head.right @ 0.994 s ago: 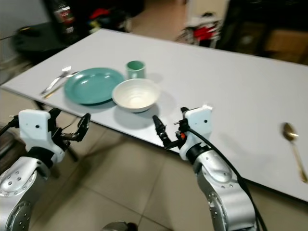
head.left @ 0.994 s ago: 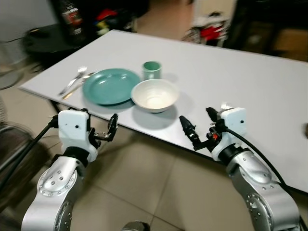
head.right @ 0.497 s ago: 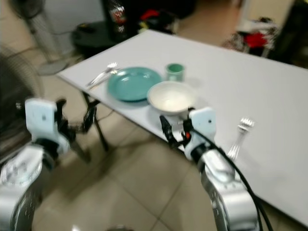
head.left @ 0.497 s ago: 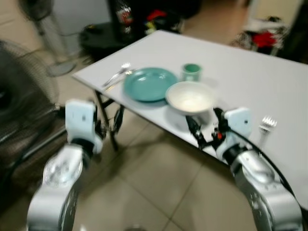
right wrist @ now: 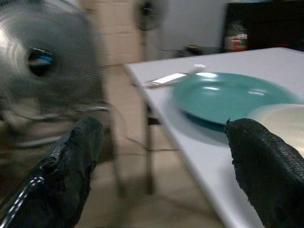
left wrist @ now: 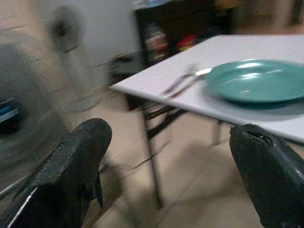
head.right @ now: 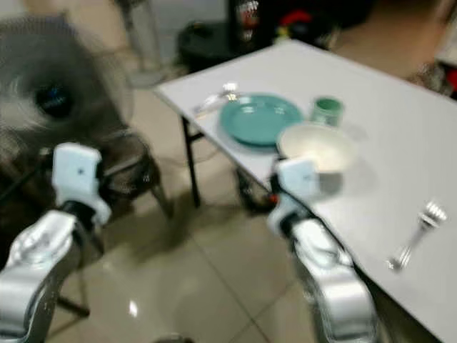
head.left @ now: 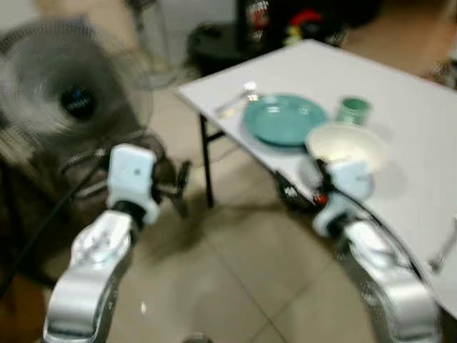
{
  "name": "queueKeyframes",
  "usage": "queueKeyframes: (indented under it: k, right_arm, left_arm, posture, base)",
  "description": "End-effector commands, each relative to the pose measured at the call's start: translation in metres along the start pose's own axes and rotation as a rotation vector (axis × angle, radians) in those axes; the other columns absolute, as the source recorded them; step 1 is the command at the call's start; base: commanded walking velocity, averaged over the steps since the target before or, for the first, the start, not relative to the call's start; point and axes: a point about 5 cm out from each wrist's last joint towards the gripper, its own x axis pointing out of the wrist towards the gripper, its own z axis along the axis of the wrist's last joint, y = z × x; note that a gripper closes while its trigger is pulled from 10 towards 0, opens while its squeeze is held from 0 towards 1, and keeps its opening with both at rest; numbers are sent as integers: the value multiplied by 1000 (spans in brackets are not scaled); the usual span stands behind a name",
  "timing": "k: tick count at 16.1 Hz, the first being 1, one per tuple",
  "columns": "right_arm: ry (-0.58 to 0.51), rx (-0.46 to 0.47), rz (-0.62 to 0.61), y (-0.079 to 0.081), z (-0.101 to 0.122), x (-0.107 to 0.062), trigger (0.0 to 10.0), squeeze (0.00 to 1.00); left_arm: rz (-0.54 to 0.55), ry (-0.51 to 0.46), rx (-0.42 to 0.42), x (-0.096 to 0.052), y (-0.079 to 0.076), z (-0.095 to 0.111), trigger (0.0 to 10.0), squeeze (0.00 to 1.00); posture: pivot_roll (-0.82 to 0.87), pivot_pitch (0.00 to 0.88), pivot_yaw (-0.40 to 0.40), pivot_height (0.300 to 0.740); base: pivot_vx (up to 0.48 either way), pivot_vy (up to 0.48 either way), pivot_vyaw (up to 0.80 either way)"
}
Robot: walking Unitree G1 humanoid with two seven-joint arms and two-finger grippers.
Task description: Setting the table
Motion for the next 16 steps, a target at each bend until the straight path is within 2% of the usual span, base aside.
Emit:
queueKeyframes:
  k: [1,2,3,4,5,6,9,10,11,12,14,16]
  right_arm:
    - [-9,-2,-34,-7,2,0,10000,1000]
    - [-5,25,-33,-7,2,1,10000,1000]
    - [18,31,-27,-7,-2,2,10000,1000]
    - [33,28,-16,-7,-4,4,10000,1000]
    - [34,31,-12,-7,-4,4,10000,1000]
    - [35,30,11,-5,-3,6,10000,1000]
    - [26,33,66,-2,0,11,10000,1000]
    - [21,44,70,-2,1,12,10000,1000]
    - [24,50,75,0,0,13,10000,1000]
    - [28,51,78,2,-3,13,10000,1000]
    - [19,61,84,2,0,11,10000,1000]
    - [35,58,93,3,-5,8,10000,1000]
  left_arm:
    - [11,-17,-12,-1,-2,3,10000,459]
    - [24,-36,-25,-3,0,5,10000,290]
    - [62,-37,-20,-5,5,3,10000,188]
    - [87,-32,11,-6,9,3,10000,161]
    - [89,-30,6,-6,9,3,10000,59]
    - [88,-35,-4,-7,9,3,10000,27]
    - [85,-69,-41,-10,6,7,10000,0]
    - [55,-62,-18,-8,2,8,10000,0]
    - [63,-55,3,-7,3,7,10000,0]
    - [87,-62,-24,-7,6,5,10000,4]
    - [74,-78,-11,-9,8,9,10000,8]
    - [84,-59,5,-14,14,4,10000,8]
  posture:
    - [-26,0,72,740]
    - [-17,0,60,740]
    - [-13,0,61,740]
    - [-7,0,60,740]
    - [-7,0,60,740]
    - [5,0,45,740]
    - [27,0,38,740]
    - [31,0,33,740]
    - [25,0,40,740]
    - [21,0,53,740]
    - [19,0,60,740]
    - [18,0,61,740]
  base:
    - [0,0,800]
    - [0,0,800]
    - [0,0,800]
    - [0,0,800]
    - [0,0,800]
    - [0,0,800]
    - [0,0,800]
    - [0,0,788]
    - [0,0,788]
    - [0,0,788]
    - [0,0,778]
    - [326,0,763]
